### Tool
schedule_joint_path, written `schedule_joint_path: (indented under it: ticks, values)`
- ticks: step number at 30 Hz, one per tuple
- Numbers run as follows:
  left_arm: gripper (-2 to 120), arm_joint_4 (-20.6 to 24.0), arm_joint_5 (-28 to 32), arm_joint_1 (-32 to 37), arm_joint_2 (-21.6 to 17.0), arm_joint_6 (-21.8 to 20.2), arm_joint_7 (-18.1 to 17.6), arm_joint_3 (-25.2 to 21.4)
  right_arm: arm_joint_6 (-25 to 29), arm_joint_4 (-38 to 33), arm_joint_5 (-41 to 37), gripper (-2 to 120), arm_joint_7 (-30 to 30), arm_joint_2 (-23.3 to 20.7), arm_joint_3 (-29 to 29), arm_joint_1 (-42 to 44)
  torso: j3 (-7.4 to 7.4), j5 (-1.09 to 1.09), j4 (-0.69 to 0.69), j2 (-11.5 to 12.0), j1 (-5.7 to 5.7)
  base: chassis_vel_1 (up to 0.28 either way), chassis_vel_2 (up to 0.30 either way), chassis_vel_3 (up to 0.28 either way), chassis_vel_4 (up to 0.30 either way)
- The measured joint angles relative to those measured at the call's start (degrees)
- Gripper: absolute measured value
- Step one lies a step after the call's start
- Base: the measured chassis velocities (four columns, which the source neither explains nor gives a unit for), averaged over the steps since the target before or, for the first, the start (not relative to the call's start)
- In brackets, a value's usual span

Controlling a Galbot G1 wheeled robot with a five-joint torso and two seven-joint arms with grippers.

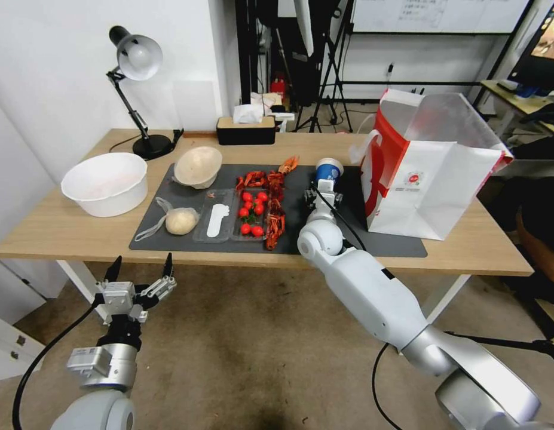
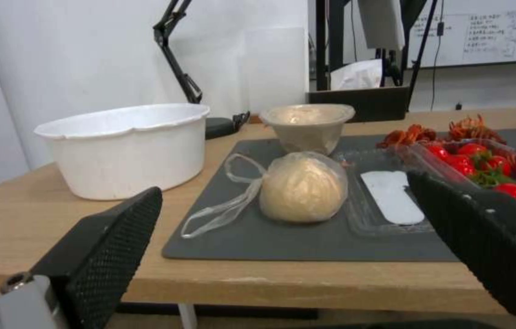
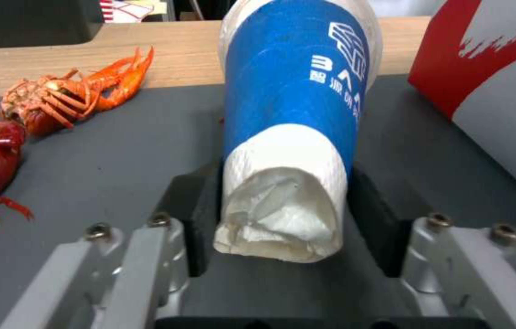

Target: Pick up the trash from the table and place it into the takeout bag.

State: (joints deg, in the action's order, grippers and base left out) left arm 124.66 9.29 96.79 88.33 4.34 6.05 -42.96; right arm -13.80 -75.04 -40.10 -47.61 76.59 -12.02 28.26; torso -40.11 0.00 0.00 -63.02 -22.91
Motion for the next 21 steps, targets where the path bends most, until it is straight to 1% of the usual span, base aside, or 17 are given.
schedule_joint_path:
  ticks: [1, 2, 4, 5, 7, 8, 10, 13, 16, 17, 21]
  values:
    - [100, -0.05, -0.03, 0.03, 0.04, 0.1, 0.0, 0.02, 0.0, 0.03, 0.0, 43, 0.0, 0.01, 0.03, -0.01, 0.0, 0.0, 0.0, 0.0, 0.0, 0.0, 0.0, 0.0, 0.0]
    - [100, -0.05, -0.03, 0.03, 0.04, 0.1, 0.0, 0.02, 0.0, 0.03, 0.0, 43, 0.0, 0.01, 0.03, -0.01, 0.0, 0.0, 0.0, 0.0, 0.0, 0.0, 0.0, 0.0, 0.0]
    - [100, -0.13, -0.14, 0.13, 0.12, 0.23, 0.0, 0.08, 0.17, -0.14, 0.12, 34, 0.15, -0.19, 0.08, 0.22, 0.01, 0.0, 0.0, -0.01, 0.0, 0.0, 0.0, 0.0, 0.0]
    - [100, -0.13, -0.14, 0.13, 0.12, 0.23, 0.0, 0.08, 0.17, -0.14, 0.12, 34, 0.15, -0.19, 0.08, 0.22, 0.01, 0.0, 0.0, -0.01, 0.0, 0.0, 0.0, 0.0, 0.0]
    - [100, -0.14, -0.26, 0.17, 0.21, 0.27, 0.0, 0.15, 0.24, -0.37, 0.23, 28, 0.28, -0.4, 0.08, 0.45, 0.01, 0.0, 0.01, -0.02, 0.0, 0.0, 0.0, 0.0, 0.0]
    - [100, -0.14, -0.31, 0.2, 0.26, 0.29, 0.0, 0.2, 0.28, -0.48, 0.27, 23, 0.35, -0.53, 0.09, 0.52, 0.01, 0.0, 0.01, -0.01, 0.0, 0.0, 0.0, 0.0, 0.0]
    - [100, -0.14, -0.34, 0.22, 0.29, 0.3, 0.0, 0.22, 0.3, -0.55, 0.29, 21, 0.38, -0.63, 0.13, 0.55, 0.01, 0.0, 0.01, -0.01, 0.0, 0.0, 0.0, 0.0, 0.0]
    - [100, -0.14, -0.46, 0.35, 0.44, 0.4, 0.01, 0.27, 0.39, -1.21, 0.32, 12, 0.51, -1.2, 0.32, 0.75, 0.0, 0.0, -0.01, -0.01, 0.0, 0.0, 0.0, 0.0, 0.0]
    - [100, -0.14, -0.49, 0.37, 0.46, 0.43, 0.02, 0.29, 0.53, -1.71, 0.32, 9, 0.72, -1.47, 0.34, 0.94, 0.0, 0.0, -0.02, -0.01, 0.0, 0.0, 0.0, 0.0, 0.0]
    - [100, -0.13, -0.52, 0.29, 0.53, 0.47, 0.03, 0.32, 1.23, -3.16, 0.31, 6, 1.58, -2.09, 0.3, 1.48, -0.01, 0.01, -0.02, -0.01, 0.0, 0.0, 0.0, 0.0, 0.0]
    - [100, -0.15, -0.54, 0.23, 0.61, 0.48, 0.04, 0.36, 1.45, -4.91, 0.42, 6, 1.77, -2.7, 0.17, 1.86, -0.01, 0.01, 0.0, 0.0, 0.0, 0.0, 0.0, 0.0, 0.0]
